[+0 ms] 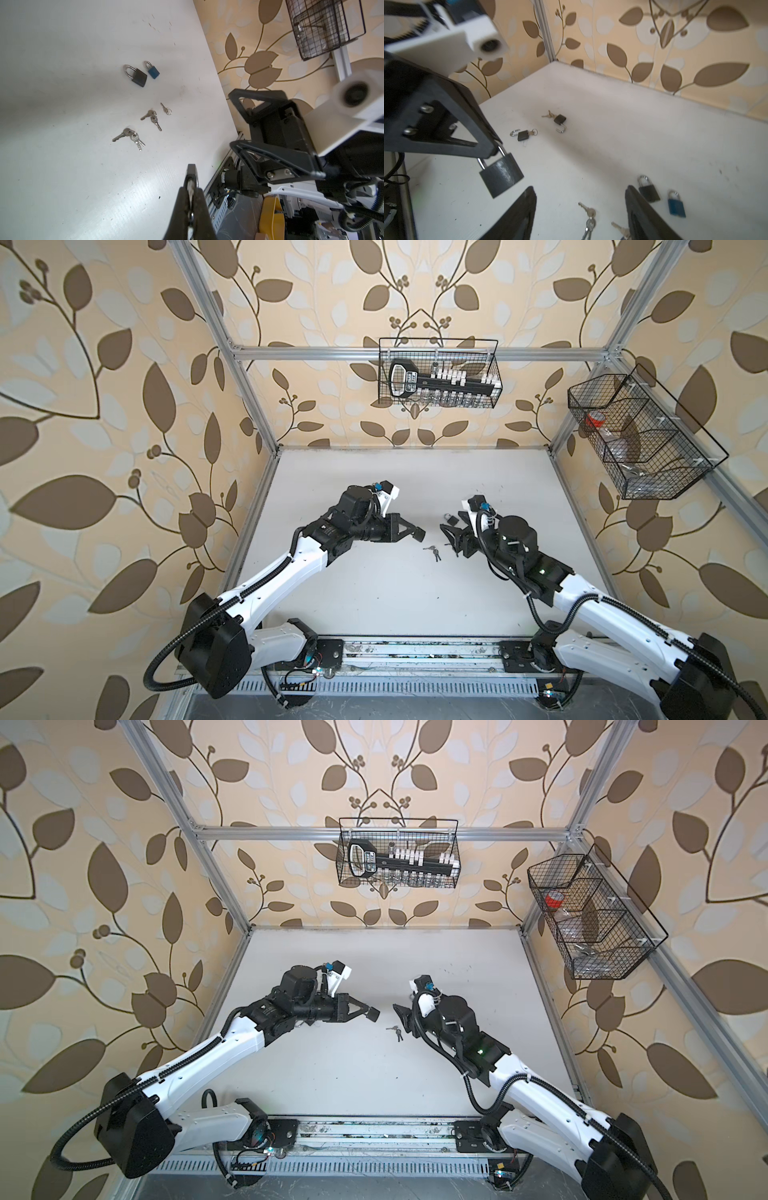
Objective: Lock with the key
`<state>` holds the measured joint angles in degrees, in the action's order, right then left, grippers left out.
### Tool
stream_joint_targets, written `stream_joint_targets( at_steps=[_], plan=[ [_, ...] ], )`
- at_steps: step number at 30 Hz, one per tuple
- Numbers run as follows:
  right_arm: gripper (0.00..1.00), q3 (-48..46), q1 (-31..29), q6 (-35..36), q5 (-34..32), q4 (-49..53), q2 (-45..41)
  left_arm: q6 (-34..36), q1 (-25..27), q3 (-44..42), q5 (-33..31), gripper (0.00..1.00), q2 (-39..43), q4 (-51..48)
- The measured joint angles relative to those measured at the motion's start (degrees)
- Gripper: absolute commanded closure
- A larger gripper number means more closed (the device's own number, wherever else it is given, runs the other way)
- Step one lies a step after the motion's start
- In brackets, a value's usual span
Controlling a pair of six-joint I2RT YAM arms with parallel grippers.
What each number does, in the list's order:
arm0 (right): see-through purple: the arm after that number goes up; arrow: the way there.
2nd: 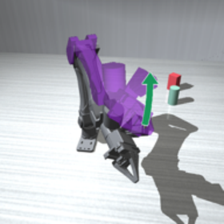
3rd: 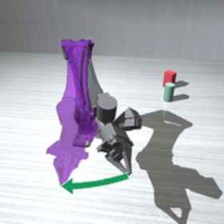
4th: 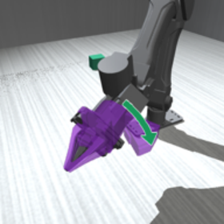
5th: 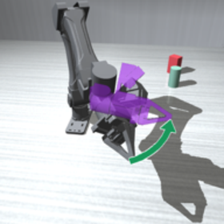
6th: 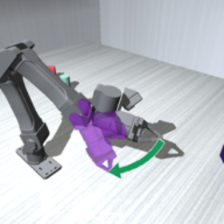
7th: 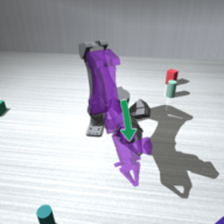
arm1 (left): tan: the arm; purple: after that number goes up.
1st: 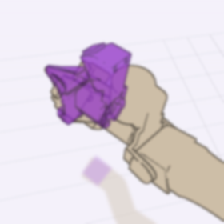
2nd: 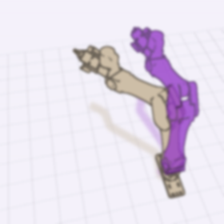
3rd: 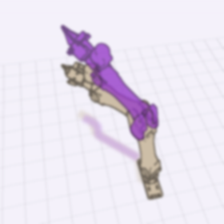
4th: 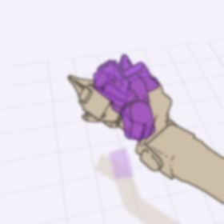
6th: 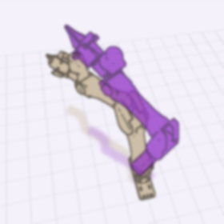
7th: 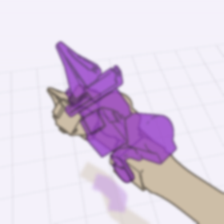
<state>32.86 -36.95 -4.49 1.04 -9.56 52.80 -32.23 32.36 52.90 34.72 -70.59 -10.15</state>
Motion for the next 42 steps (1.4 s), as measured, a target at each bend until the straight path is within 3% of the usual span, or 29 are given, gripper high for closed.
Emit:
stream_joint_targets(
  at_steps=[7, 14, 24, 42],
  plan=[
    [0.33, -1.9, -0.8, 11.2, 7.6, -4.7, -4.1, 0.8, 2.2, 3.1, 2.0, 1.00, -2.3, 1.5],
    [0.35, -1.2, -5.5, 18.6, 8.0, -2.4, -0.9, 1.2, 2.6, 3.6, 2.8, 1.00, -2.5, 1.9],
    [0.40, 1.8, -6.5, 21.4, 4.9, -0.8, 4.1, 2.0, 3.0, 3.8, 2.9, 1.00, -3.0, 1.8],
    [0.67, 2.4, -8.2, 24.1, 1.6, -0.5, 6.9, 2.1, 3.3, 4.0, 2.8, 1.00, -3.0, 2.1]
  ],
)
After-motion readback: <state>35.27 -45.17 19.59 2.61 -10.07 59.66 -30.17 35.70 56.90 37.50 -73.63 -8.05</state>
